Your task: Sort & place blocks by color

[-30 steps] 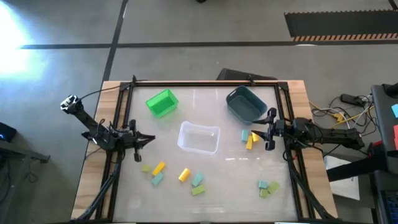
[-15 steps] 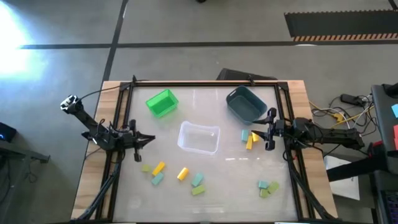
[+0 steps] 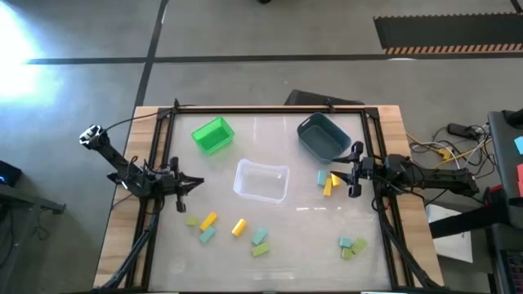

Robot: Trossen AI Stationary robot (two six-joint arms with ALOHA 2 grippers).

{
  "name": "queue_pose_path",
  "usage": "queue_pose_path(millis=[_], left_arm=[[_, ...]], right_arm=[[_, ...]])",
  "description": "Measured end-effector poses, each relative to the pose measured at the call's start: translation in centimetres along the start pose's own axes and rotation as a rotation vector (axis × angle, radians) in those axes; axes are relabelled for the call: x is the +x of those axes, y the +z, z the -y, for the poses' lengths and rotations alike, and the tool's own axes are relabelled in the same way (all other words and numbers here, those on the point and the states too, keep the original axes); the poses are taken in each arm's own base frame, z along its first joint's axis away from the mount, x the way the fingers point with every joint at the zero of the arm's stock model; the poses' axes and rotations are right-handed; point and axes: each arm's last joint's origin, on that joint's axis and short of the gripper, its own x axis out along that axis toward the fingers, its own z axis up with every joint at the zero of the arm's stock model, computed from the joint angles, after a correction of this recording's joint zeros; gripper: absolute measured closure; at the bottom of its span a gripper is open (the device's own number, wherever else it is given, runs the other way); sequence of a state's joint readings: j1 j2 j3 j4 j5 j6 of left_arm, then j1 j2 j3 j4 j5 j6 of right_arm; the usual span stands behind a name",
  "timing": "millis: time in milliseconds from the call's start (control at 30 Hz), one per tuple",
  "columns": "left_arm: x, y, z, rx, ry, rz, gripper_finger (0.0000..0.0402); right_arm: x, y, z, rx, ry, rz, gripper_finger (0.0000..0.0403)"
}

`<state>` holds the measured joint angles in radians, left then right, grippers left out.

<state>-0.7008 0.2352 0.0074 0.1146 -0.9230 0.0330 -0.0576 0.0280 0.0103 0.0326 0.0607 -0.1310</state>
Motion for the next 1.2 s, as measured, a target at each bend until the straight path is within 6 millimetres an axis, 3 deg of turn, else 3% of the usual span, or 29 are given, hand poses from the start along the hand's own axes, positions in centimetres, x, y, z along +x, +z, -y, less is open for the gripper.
queue_pose_path(millis=[267, 333, 467, 533, 833, 1033, 1200], left_arm=[[0.0, 0.1, 0.0, 0.096, 0.0, 0.006, 0.0395], [0.0, 0.4, 0.0, 0.039, 0.0, 0.031, 0.0395], [0.0, 1.2, -0.1, -0.063, 0.003, 0.088, 0.0395], [-0.1, 1.7, -0.2, -0.108, 0.005, 0.122, 0.0395], [-0.4, 3.2, -0.6, -0.315, 0.004, 0.232, 0.0395], [-0.5, 3.5, -0.7, -0.372, 0.002, 0.261, 0.0395], [-0.7, 4.3, -1.1, -0.456, 0.004, 0.326, 0.0395]], right_arm=[[0.0, 0.1, 0.0, 0.013, -0.001, 0.013, 0.022], [0.0, 0.2, -0.1, 0.162, 0.033, 0.018, 0.022], [0.0, 0.2, -0.2, 0.617, 0.086, 0.005, 0.022], [0.0, 0.3, -0.2, 0.701, 0.079, 0.012, 0.022], [0.0, 0.6, -0.1, 0.716, 0.067, 0.031, 0.022], [-0.1, 0.2, 0.5, 0.693, -0.161, 0.049, 0.022], [-0.1, 0.2, 0.8, 0.696, -0.253, 0.069, 0.022]])
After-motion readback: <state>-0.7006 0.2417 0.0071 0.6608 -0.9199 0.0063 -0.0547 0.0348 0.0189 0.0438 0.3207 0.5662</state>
